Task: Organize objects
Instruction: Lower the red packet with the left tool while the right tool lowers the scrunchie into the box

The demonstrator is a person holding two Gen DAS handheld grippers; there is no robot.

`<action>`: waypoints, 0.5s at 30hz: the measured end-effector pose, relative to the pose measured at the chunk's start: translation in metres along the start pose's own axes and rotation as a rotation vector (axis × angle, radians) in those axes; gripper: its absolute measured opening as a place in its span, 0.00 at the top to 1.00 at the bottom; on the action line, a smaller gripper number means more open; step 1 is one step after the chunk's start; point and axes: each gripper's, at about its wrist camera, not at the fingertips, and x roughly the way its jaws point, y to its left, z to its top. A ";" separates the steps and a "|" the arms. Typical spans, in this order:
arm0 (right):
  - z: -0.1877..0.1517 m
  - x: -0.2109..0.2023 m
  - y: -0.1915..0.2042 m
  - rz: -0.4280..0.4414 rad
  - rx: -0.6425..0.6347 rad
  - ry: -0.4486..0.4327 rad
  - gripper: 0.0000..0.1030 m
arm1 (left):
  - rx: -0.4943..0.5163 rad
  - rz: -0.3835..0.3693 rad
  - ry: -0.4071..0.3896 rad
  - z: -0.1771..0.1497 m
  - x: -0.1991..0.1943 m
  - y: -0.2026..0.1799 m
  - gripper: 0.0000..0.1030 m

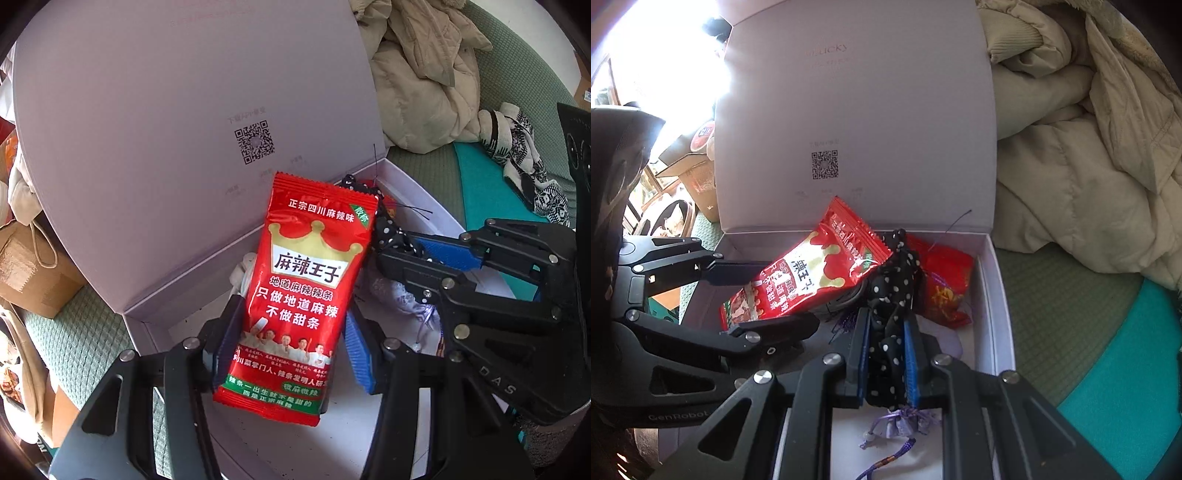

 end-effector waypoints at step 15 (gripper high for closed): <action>-0.002 -0.011 0.003 -0.045 -0.002 0.013 0.79 | -0.065 -0.044 0.022 -0.002 0.007 0.000 0.51</action>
